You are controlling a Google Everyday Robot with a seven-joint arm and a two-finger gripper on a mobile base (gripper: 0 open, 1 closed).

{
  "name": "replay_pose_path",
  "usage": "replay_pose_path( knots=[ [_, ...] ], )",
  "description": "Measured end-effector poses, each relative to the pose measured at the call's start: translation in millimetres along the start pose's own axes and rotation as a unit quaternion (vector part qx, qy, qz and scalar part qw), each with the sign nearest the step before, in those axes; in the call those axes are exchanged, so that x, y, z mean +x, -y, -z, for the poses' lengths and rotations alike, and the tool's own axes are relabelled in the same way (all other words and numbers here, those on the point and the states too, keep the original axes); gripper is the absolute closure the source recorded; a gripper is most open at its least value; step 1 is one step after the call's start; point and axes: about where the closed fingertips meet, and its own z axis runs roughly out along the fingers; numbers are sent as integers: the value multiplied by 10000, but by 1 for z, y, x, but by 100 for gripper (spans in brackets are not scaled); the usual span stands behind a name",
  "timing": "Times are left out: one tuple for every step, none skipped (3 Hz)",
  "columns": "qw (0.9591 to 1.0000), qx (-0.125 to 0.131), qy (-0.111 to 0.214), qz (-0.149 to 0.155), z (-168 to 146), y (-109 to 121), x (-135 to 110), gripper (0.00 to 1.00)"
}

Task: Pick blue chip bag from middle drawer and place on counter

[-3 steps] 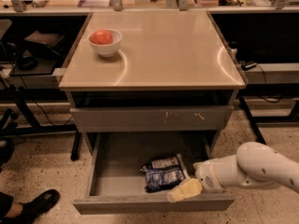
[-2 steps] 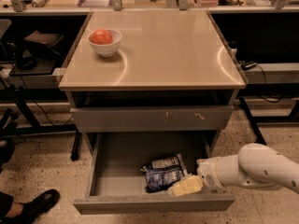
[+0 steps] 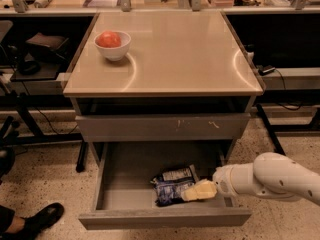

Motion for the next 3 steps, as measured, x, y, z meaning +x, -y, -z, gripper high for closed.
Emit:
replay_pose_path(
  knots=[
    [9983,386,237,-368,-1,24,-12,0],
    [9983,382,238,-367,-1,23,-13,0],
    [9985,424,118,-309,-15,25,-13,0]
  ],
)
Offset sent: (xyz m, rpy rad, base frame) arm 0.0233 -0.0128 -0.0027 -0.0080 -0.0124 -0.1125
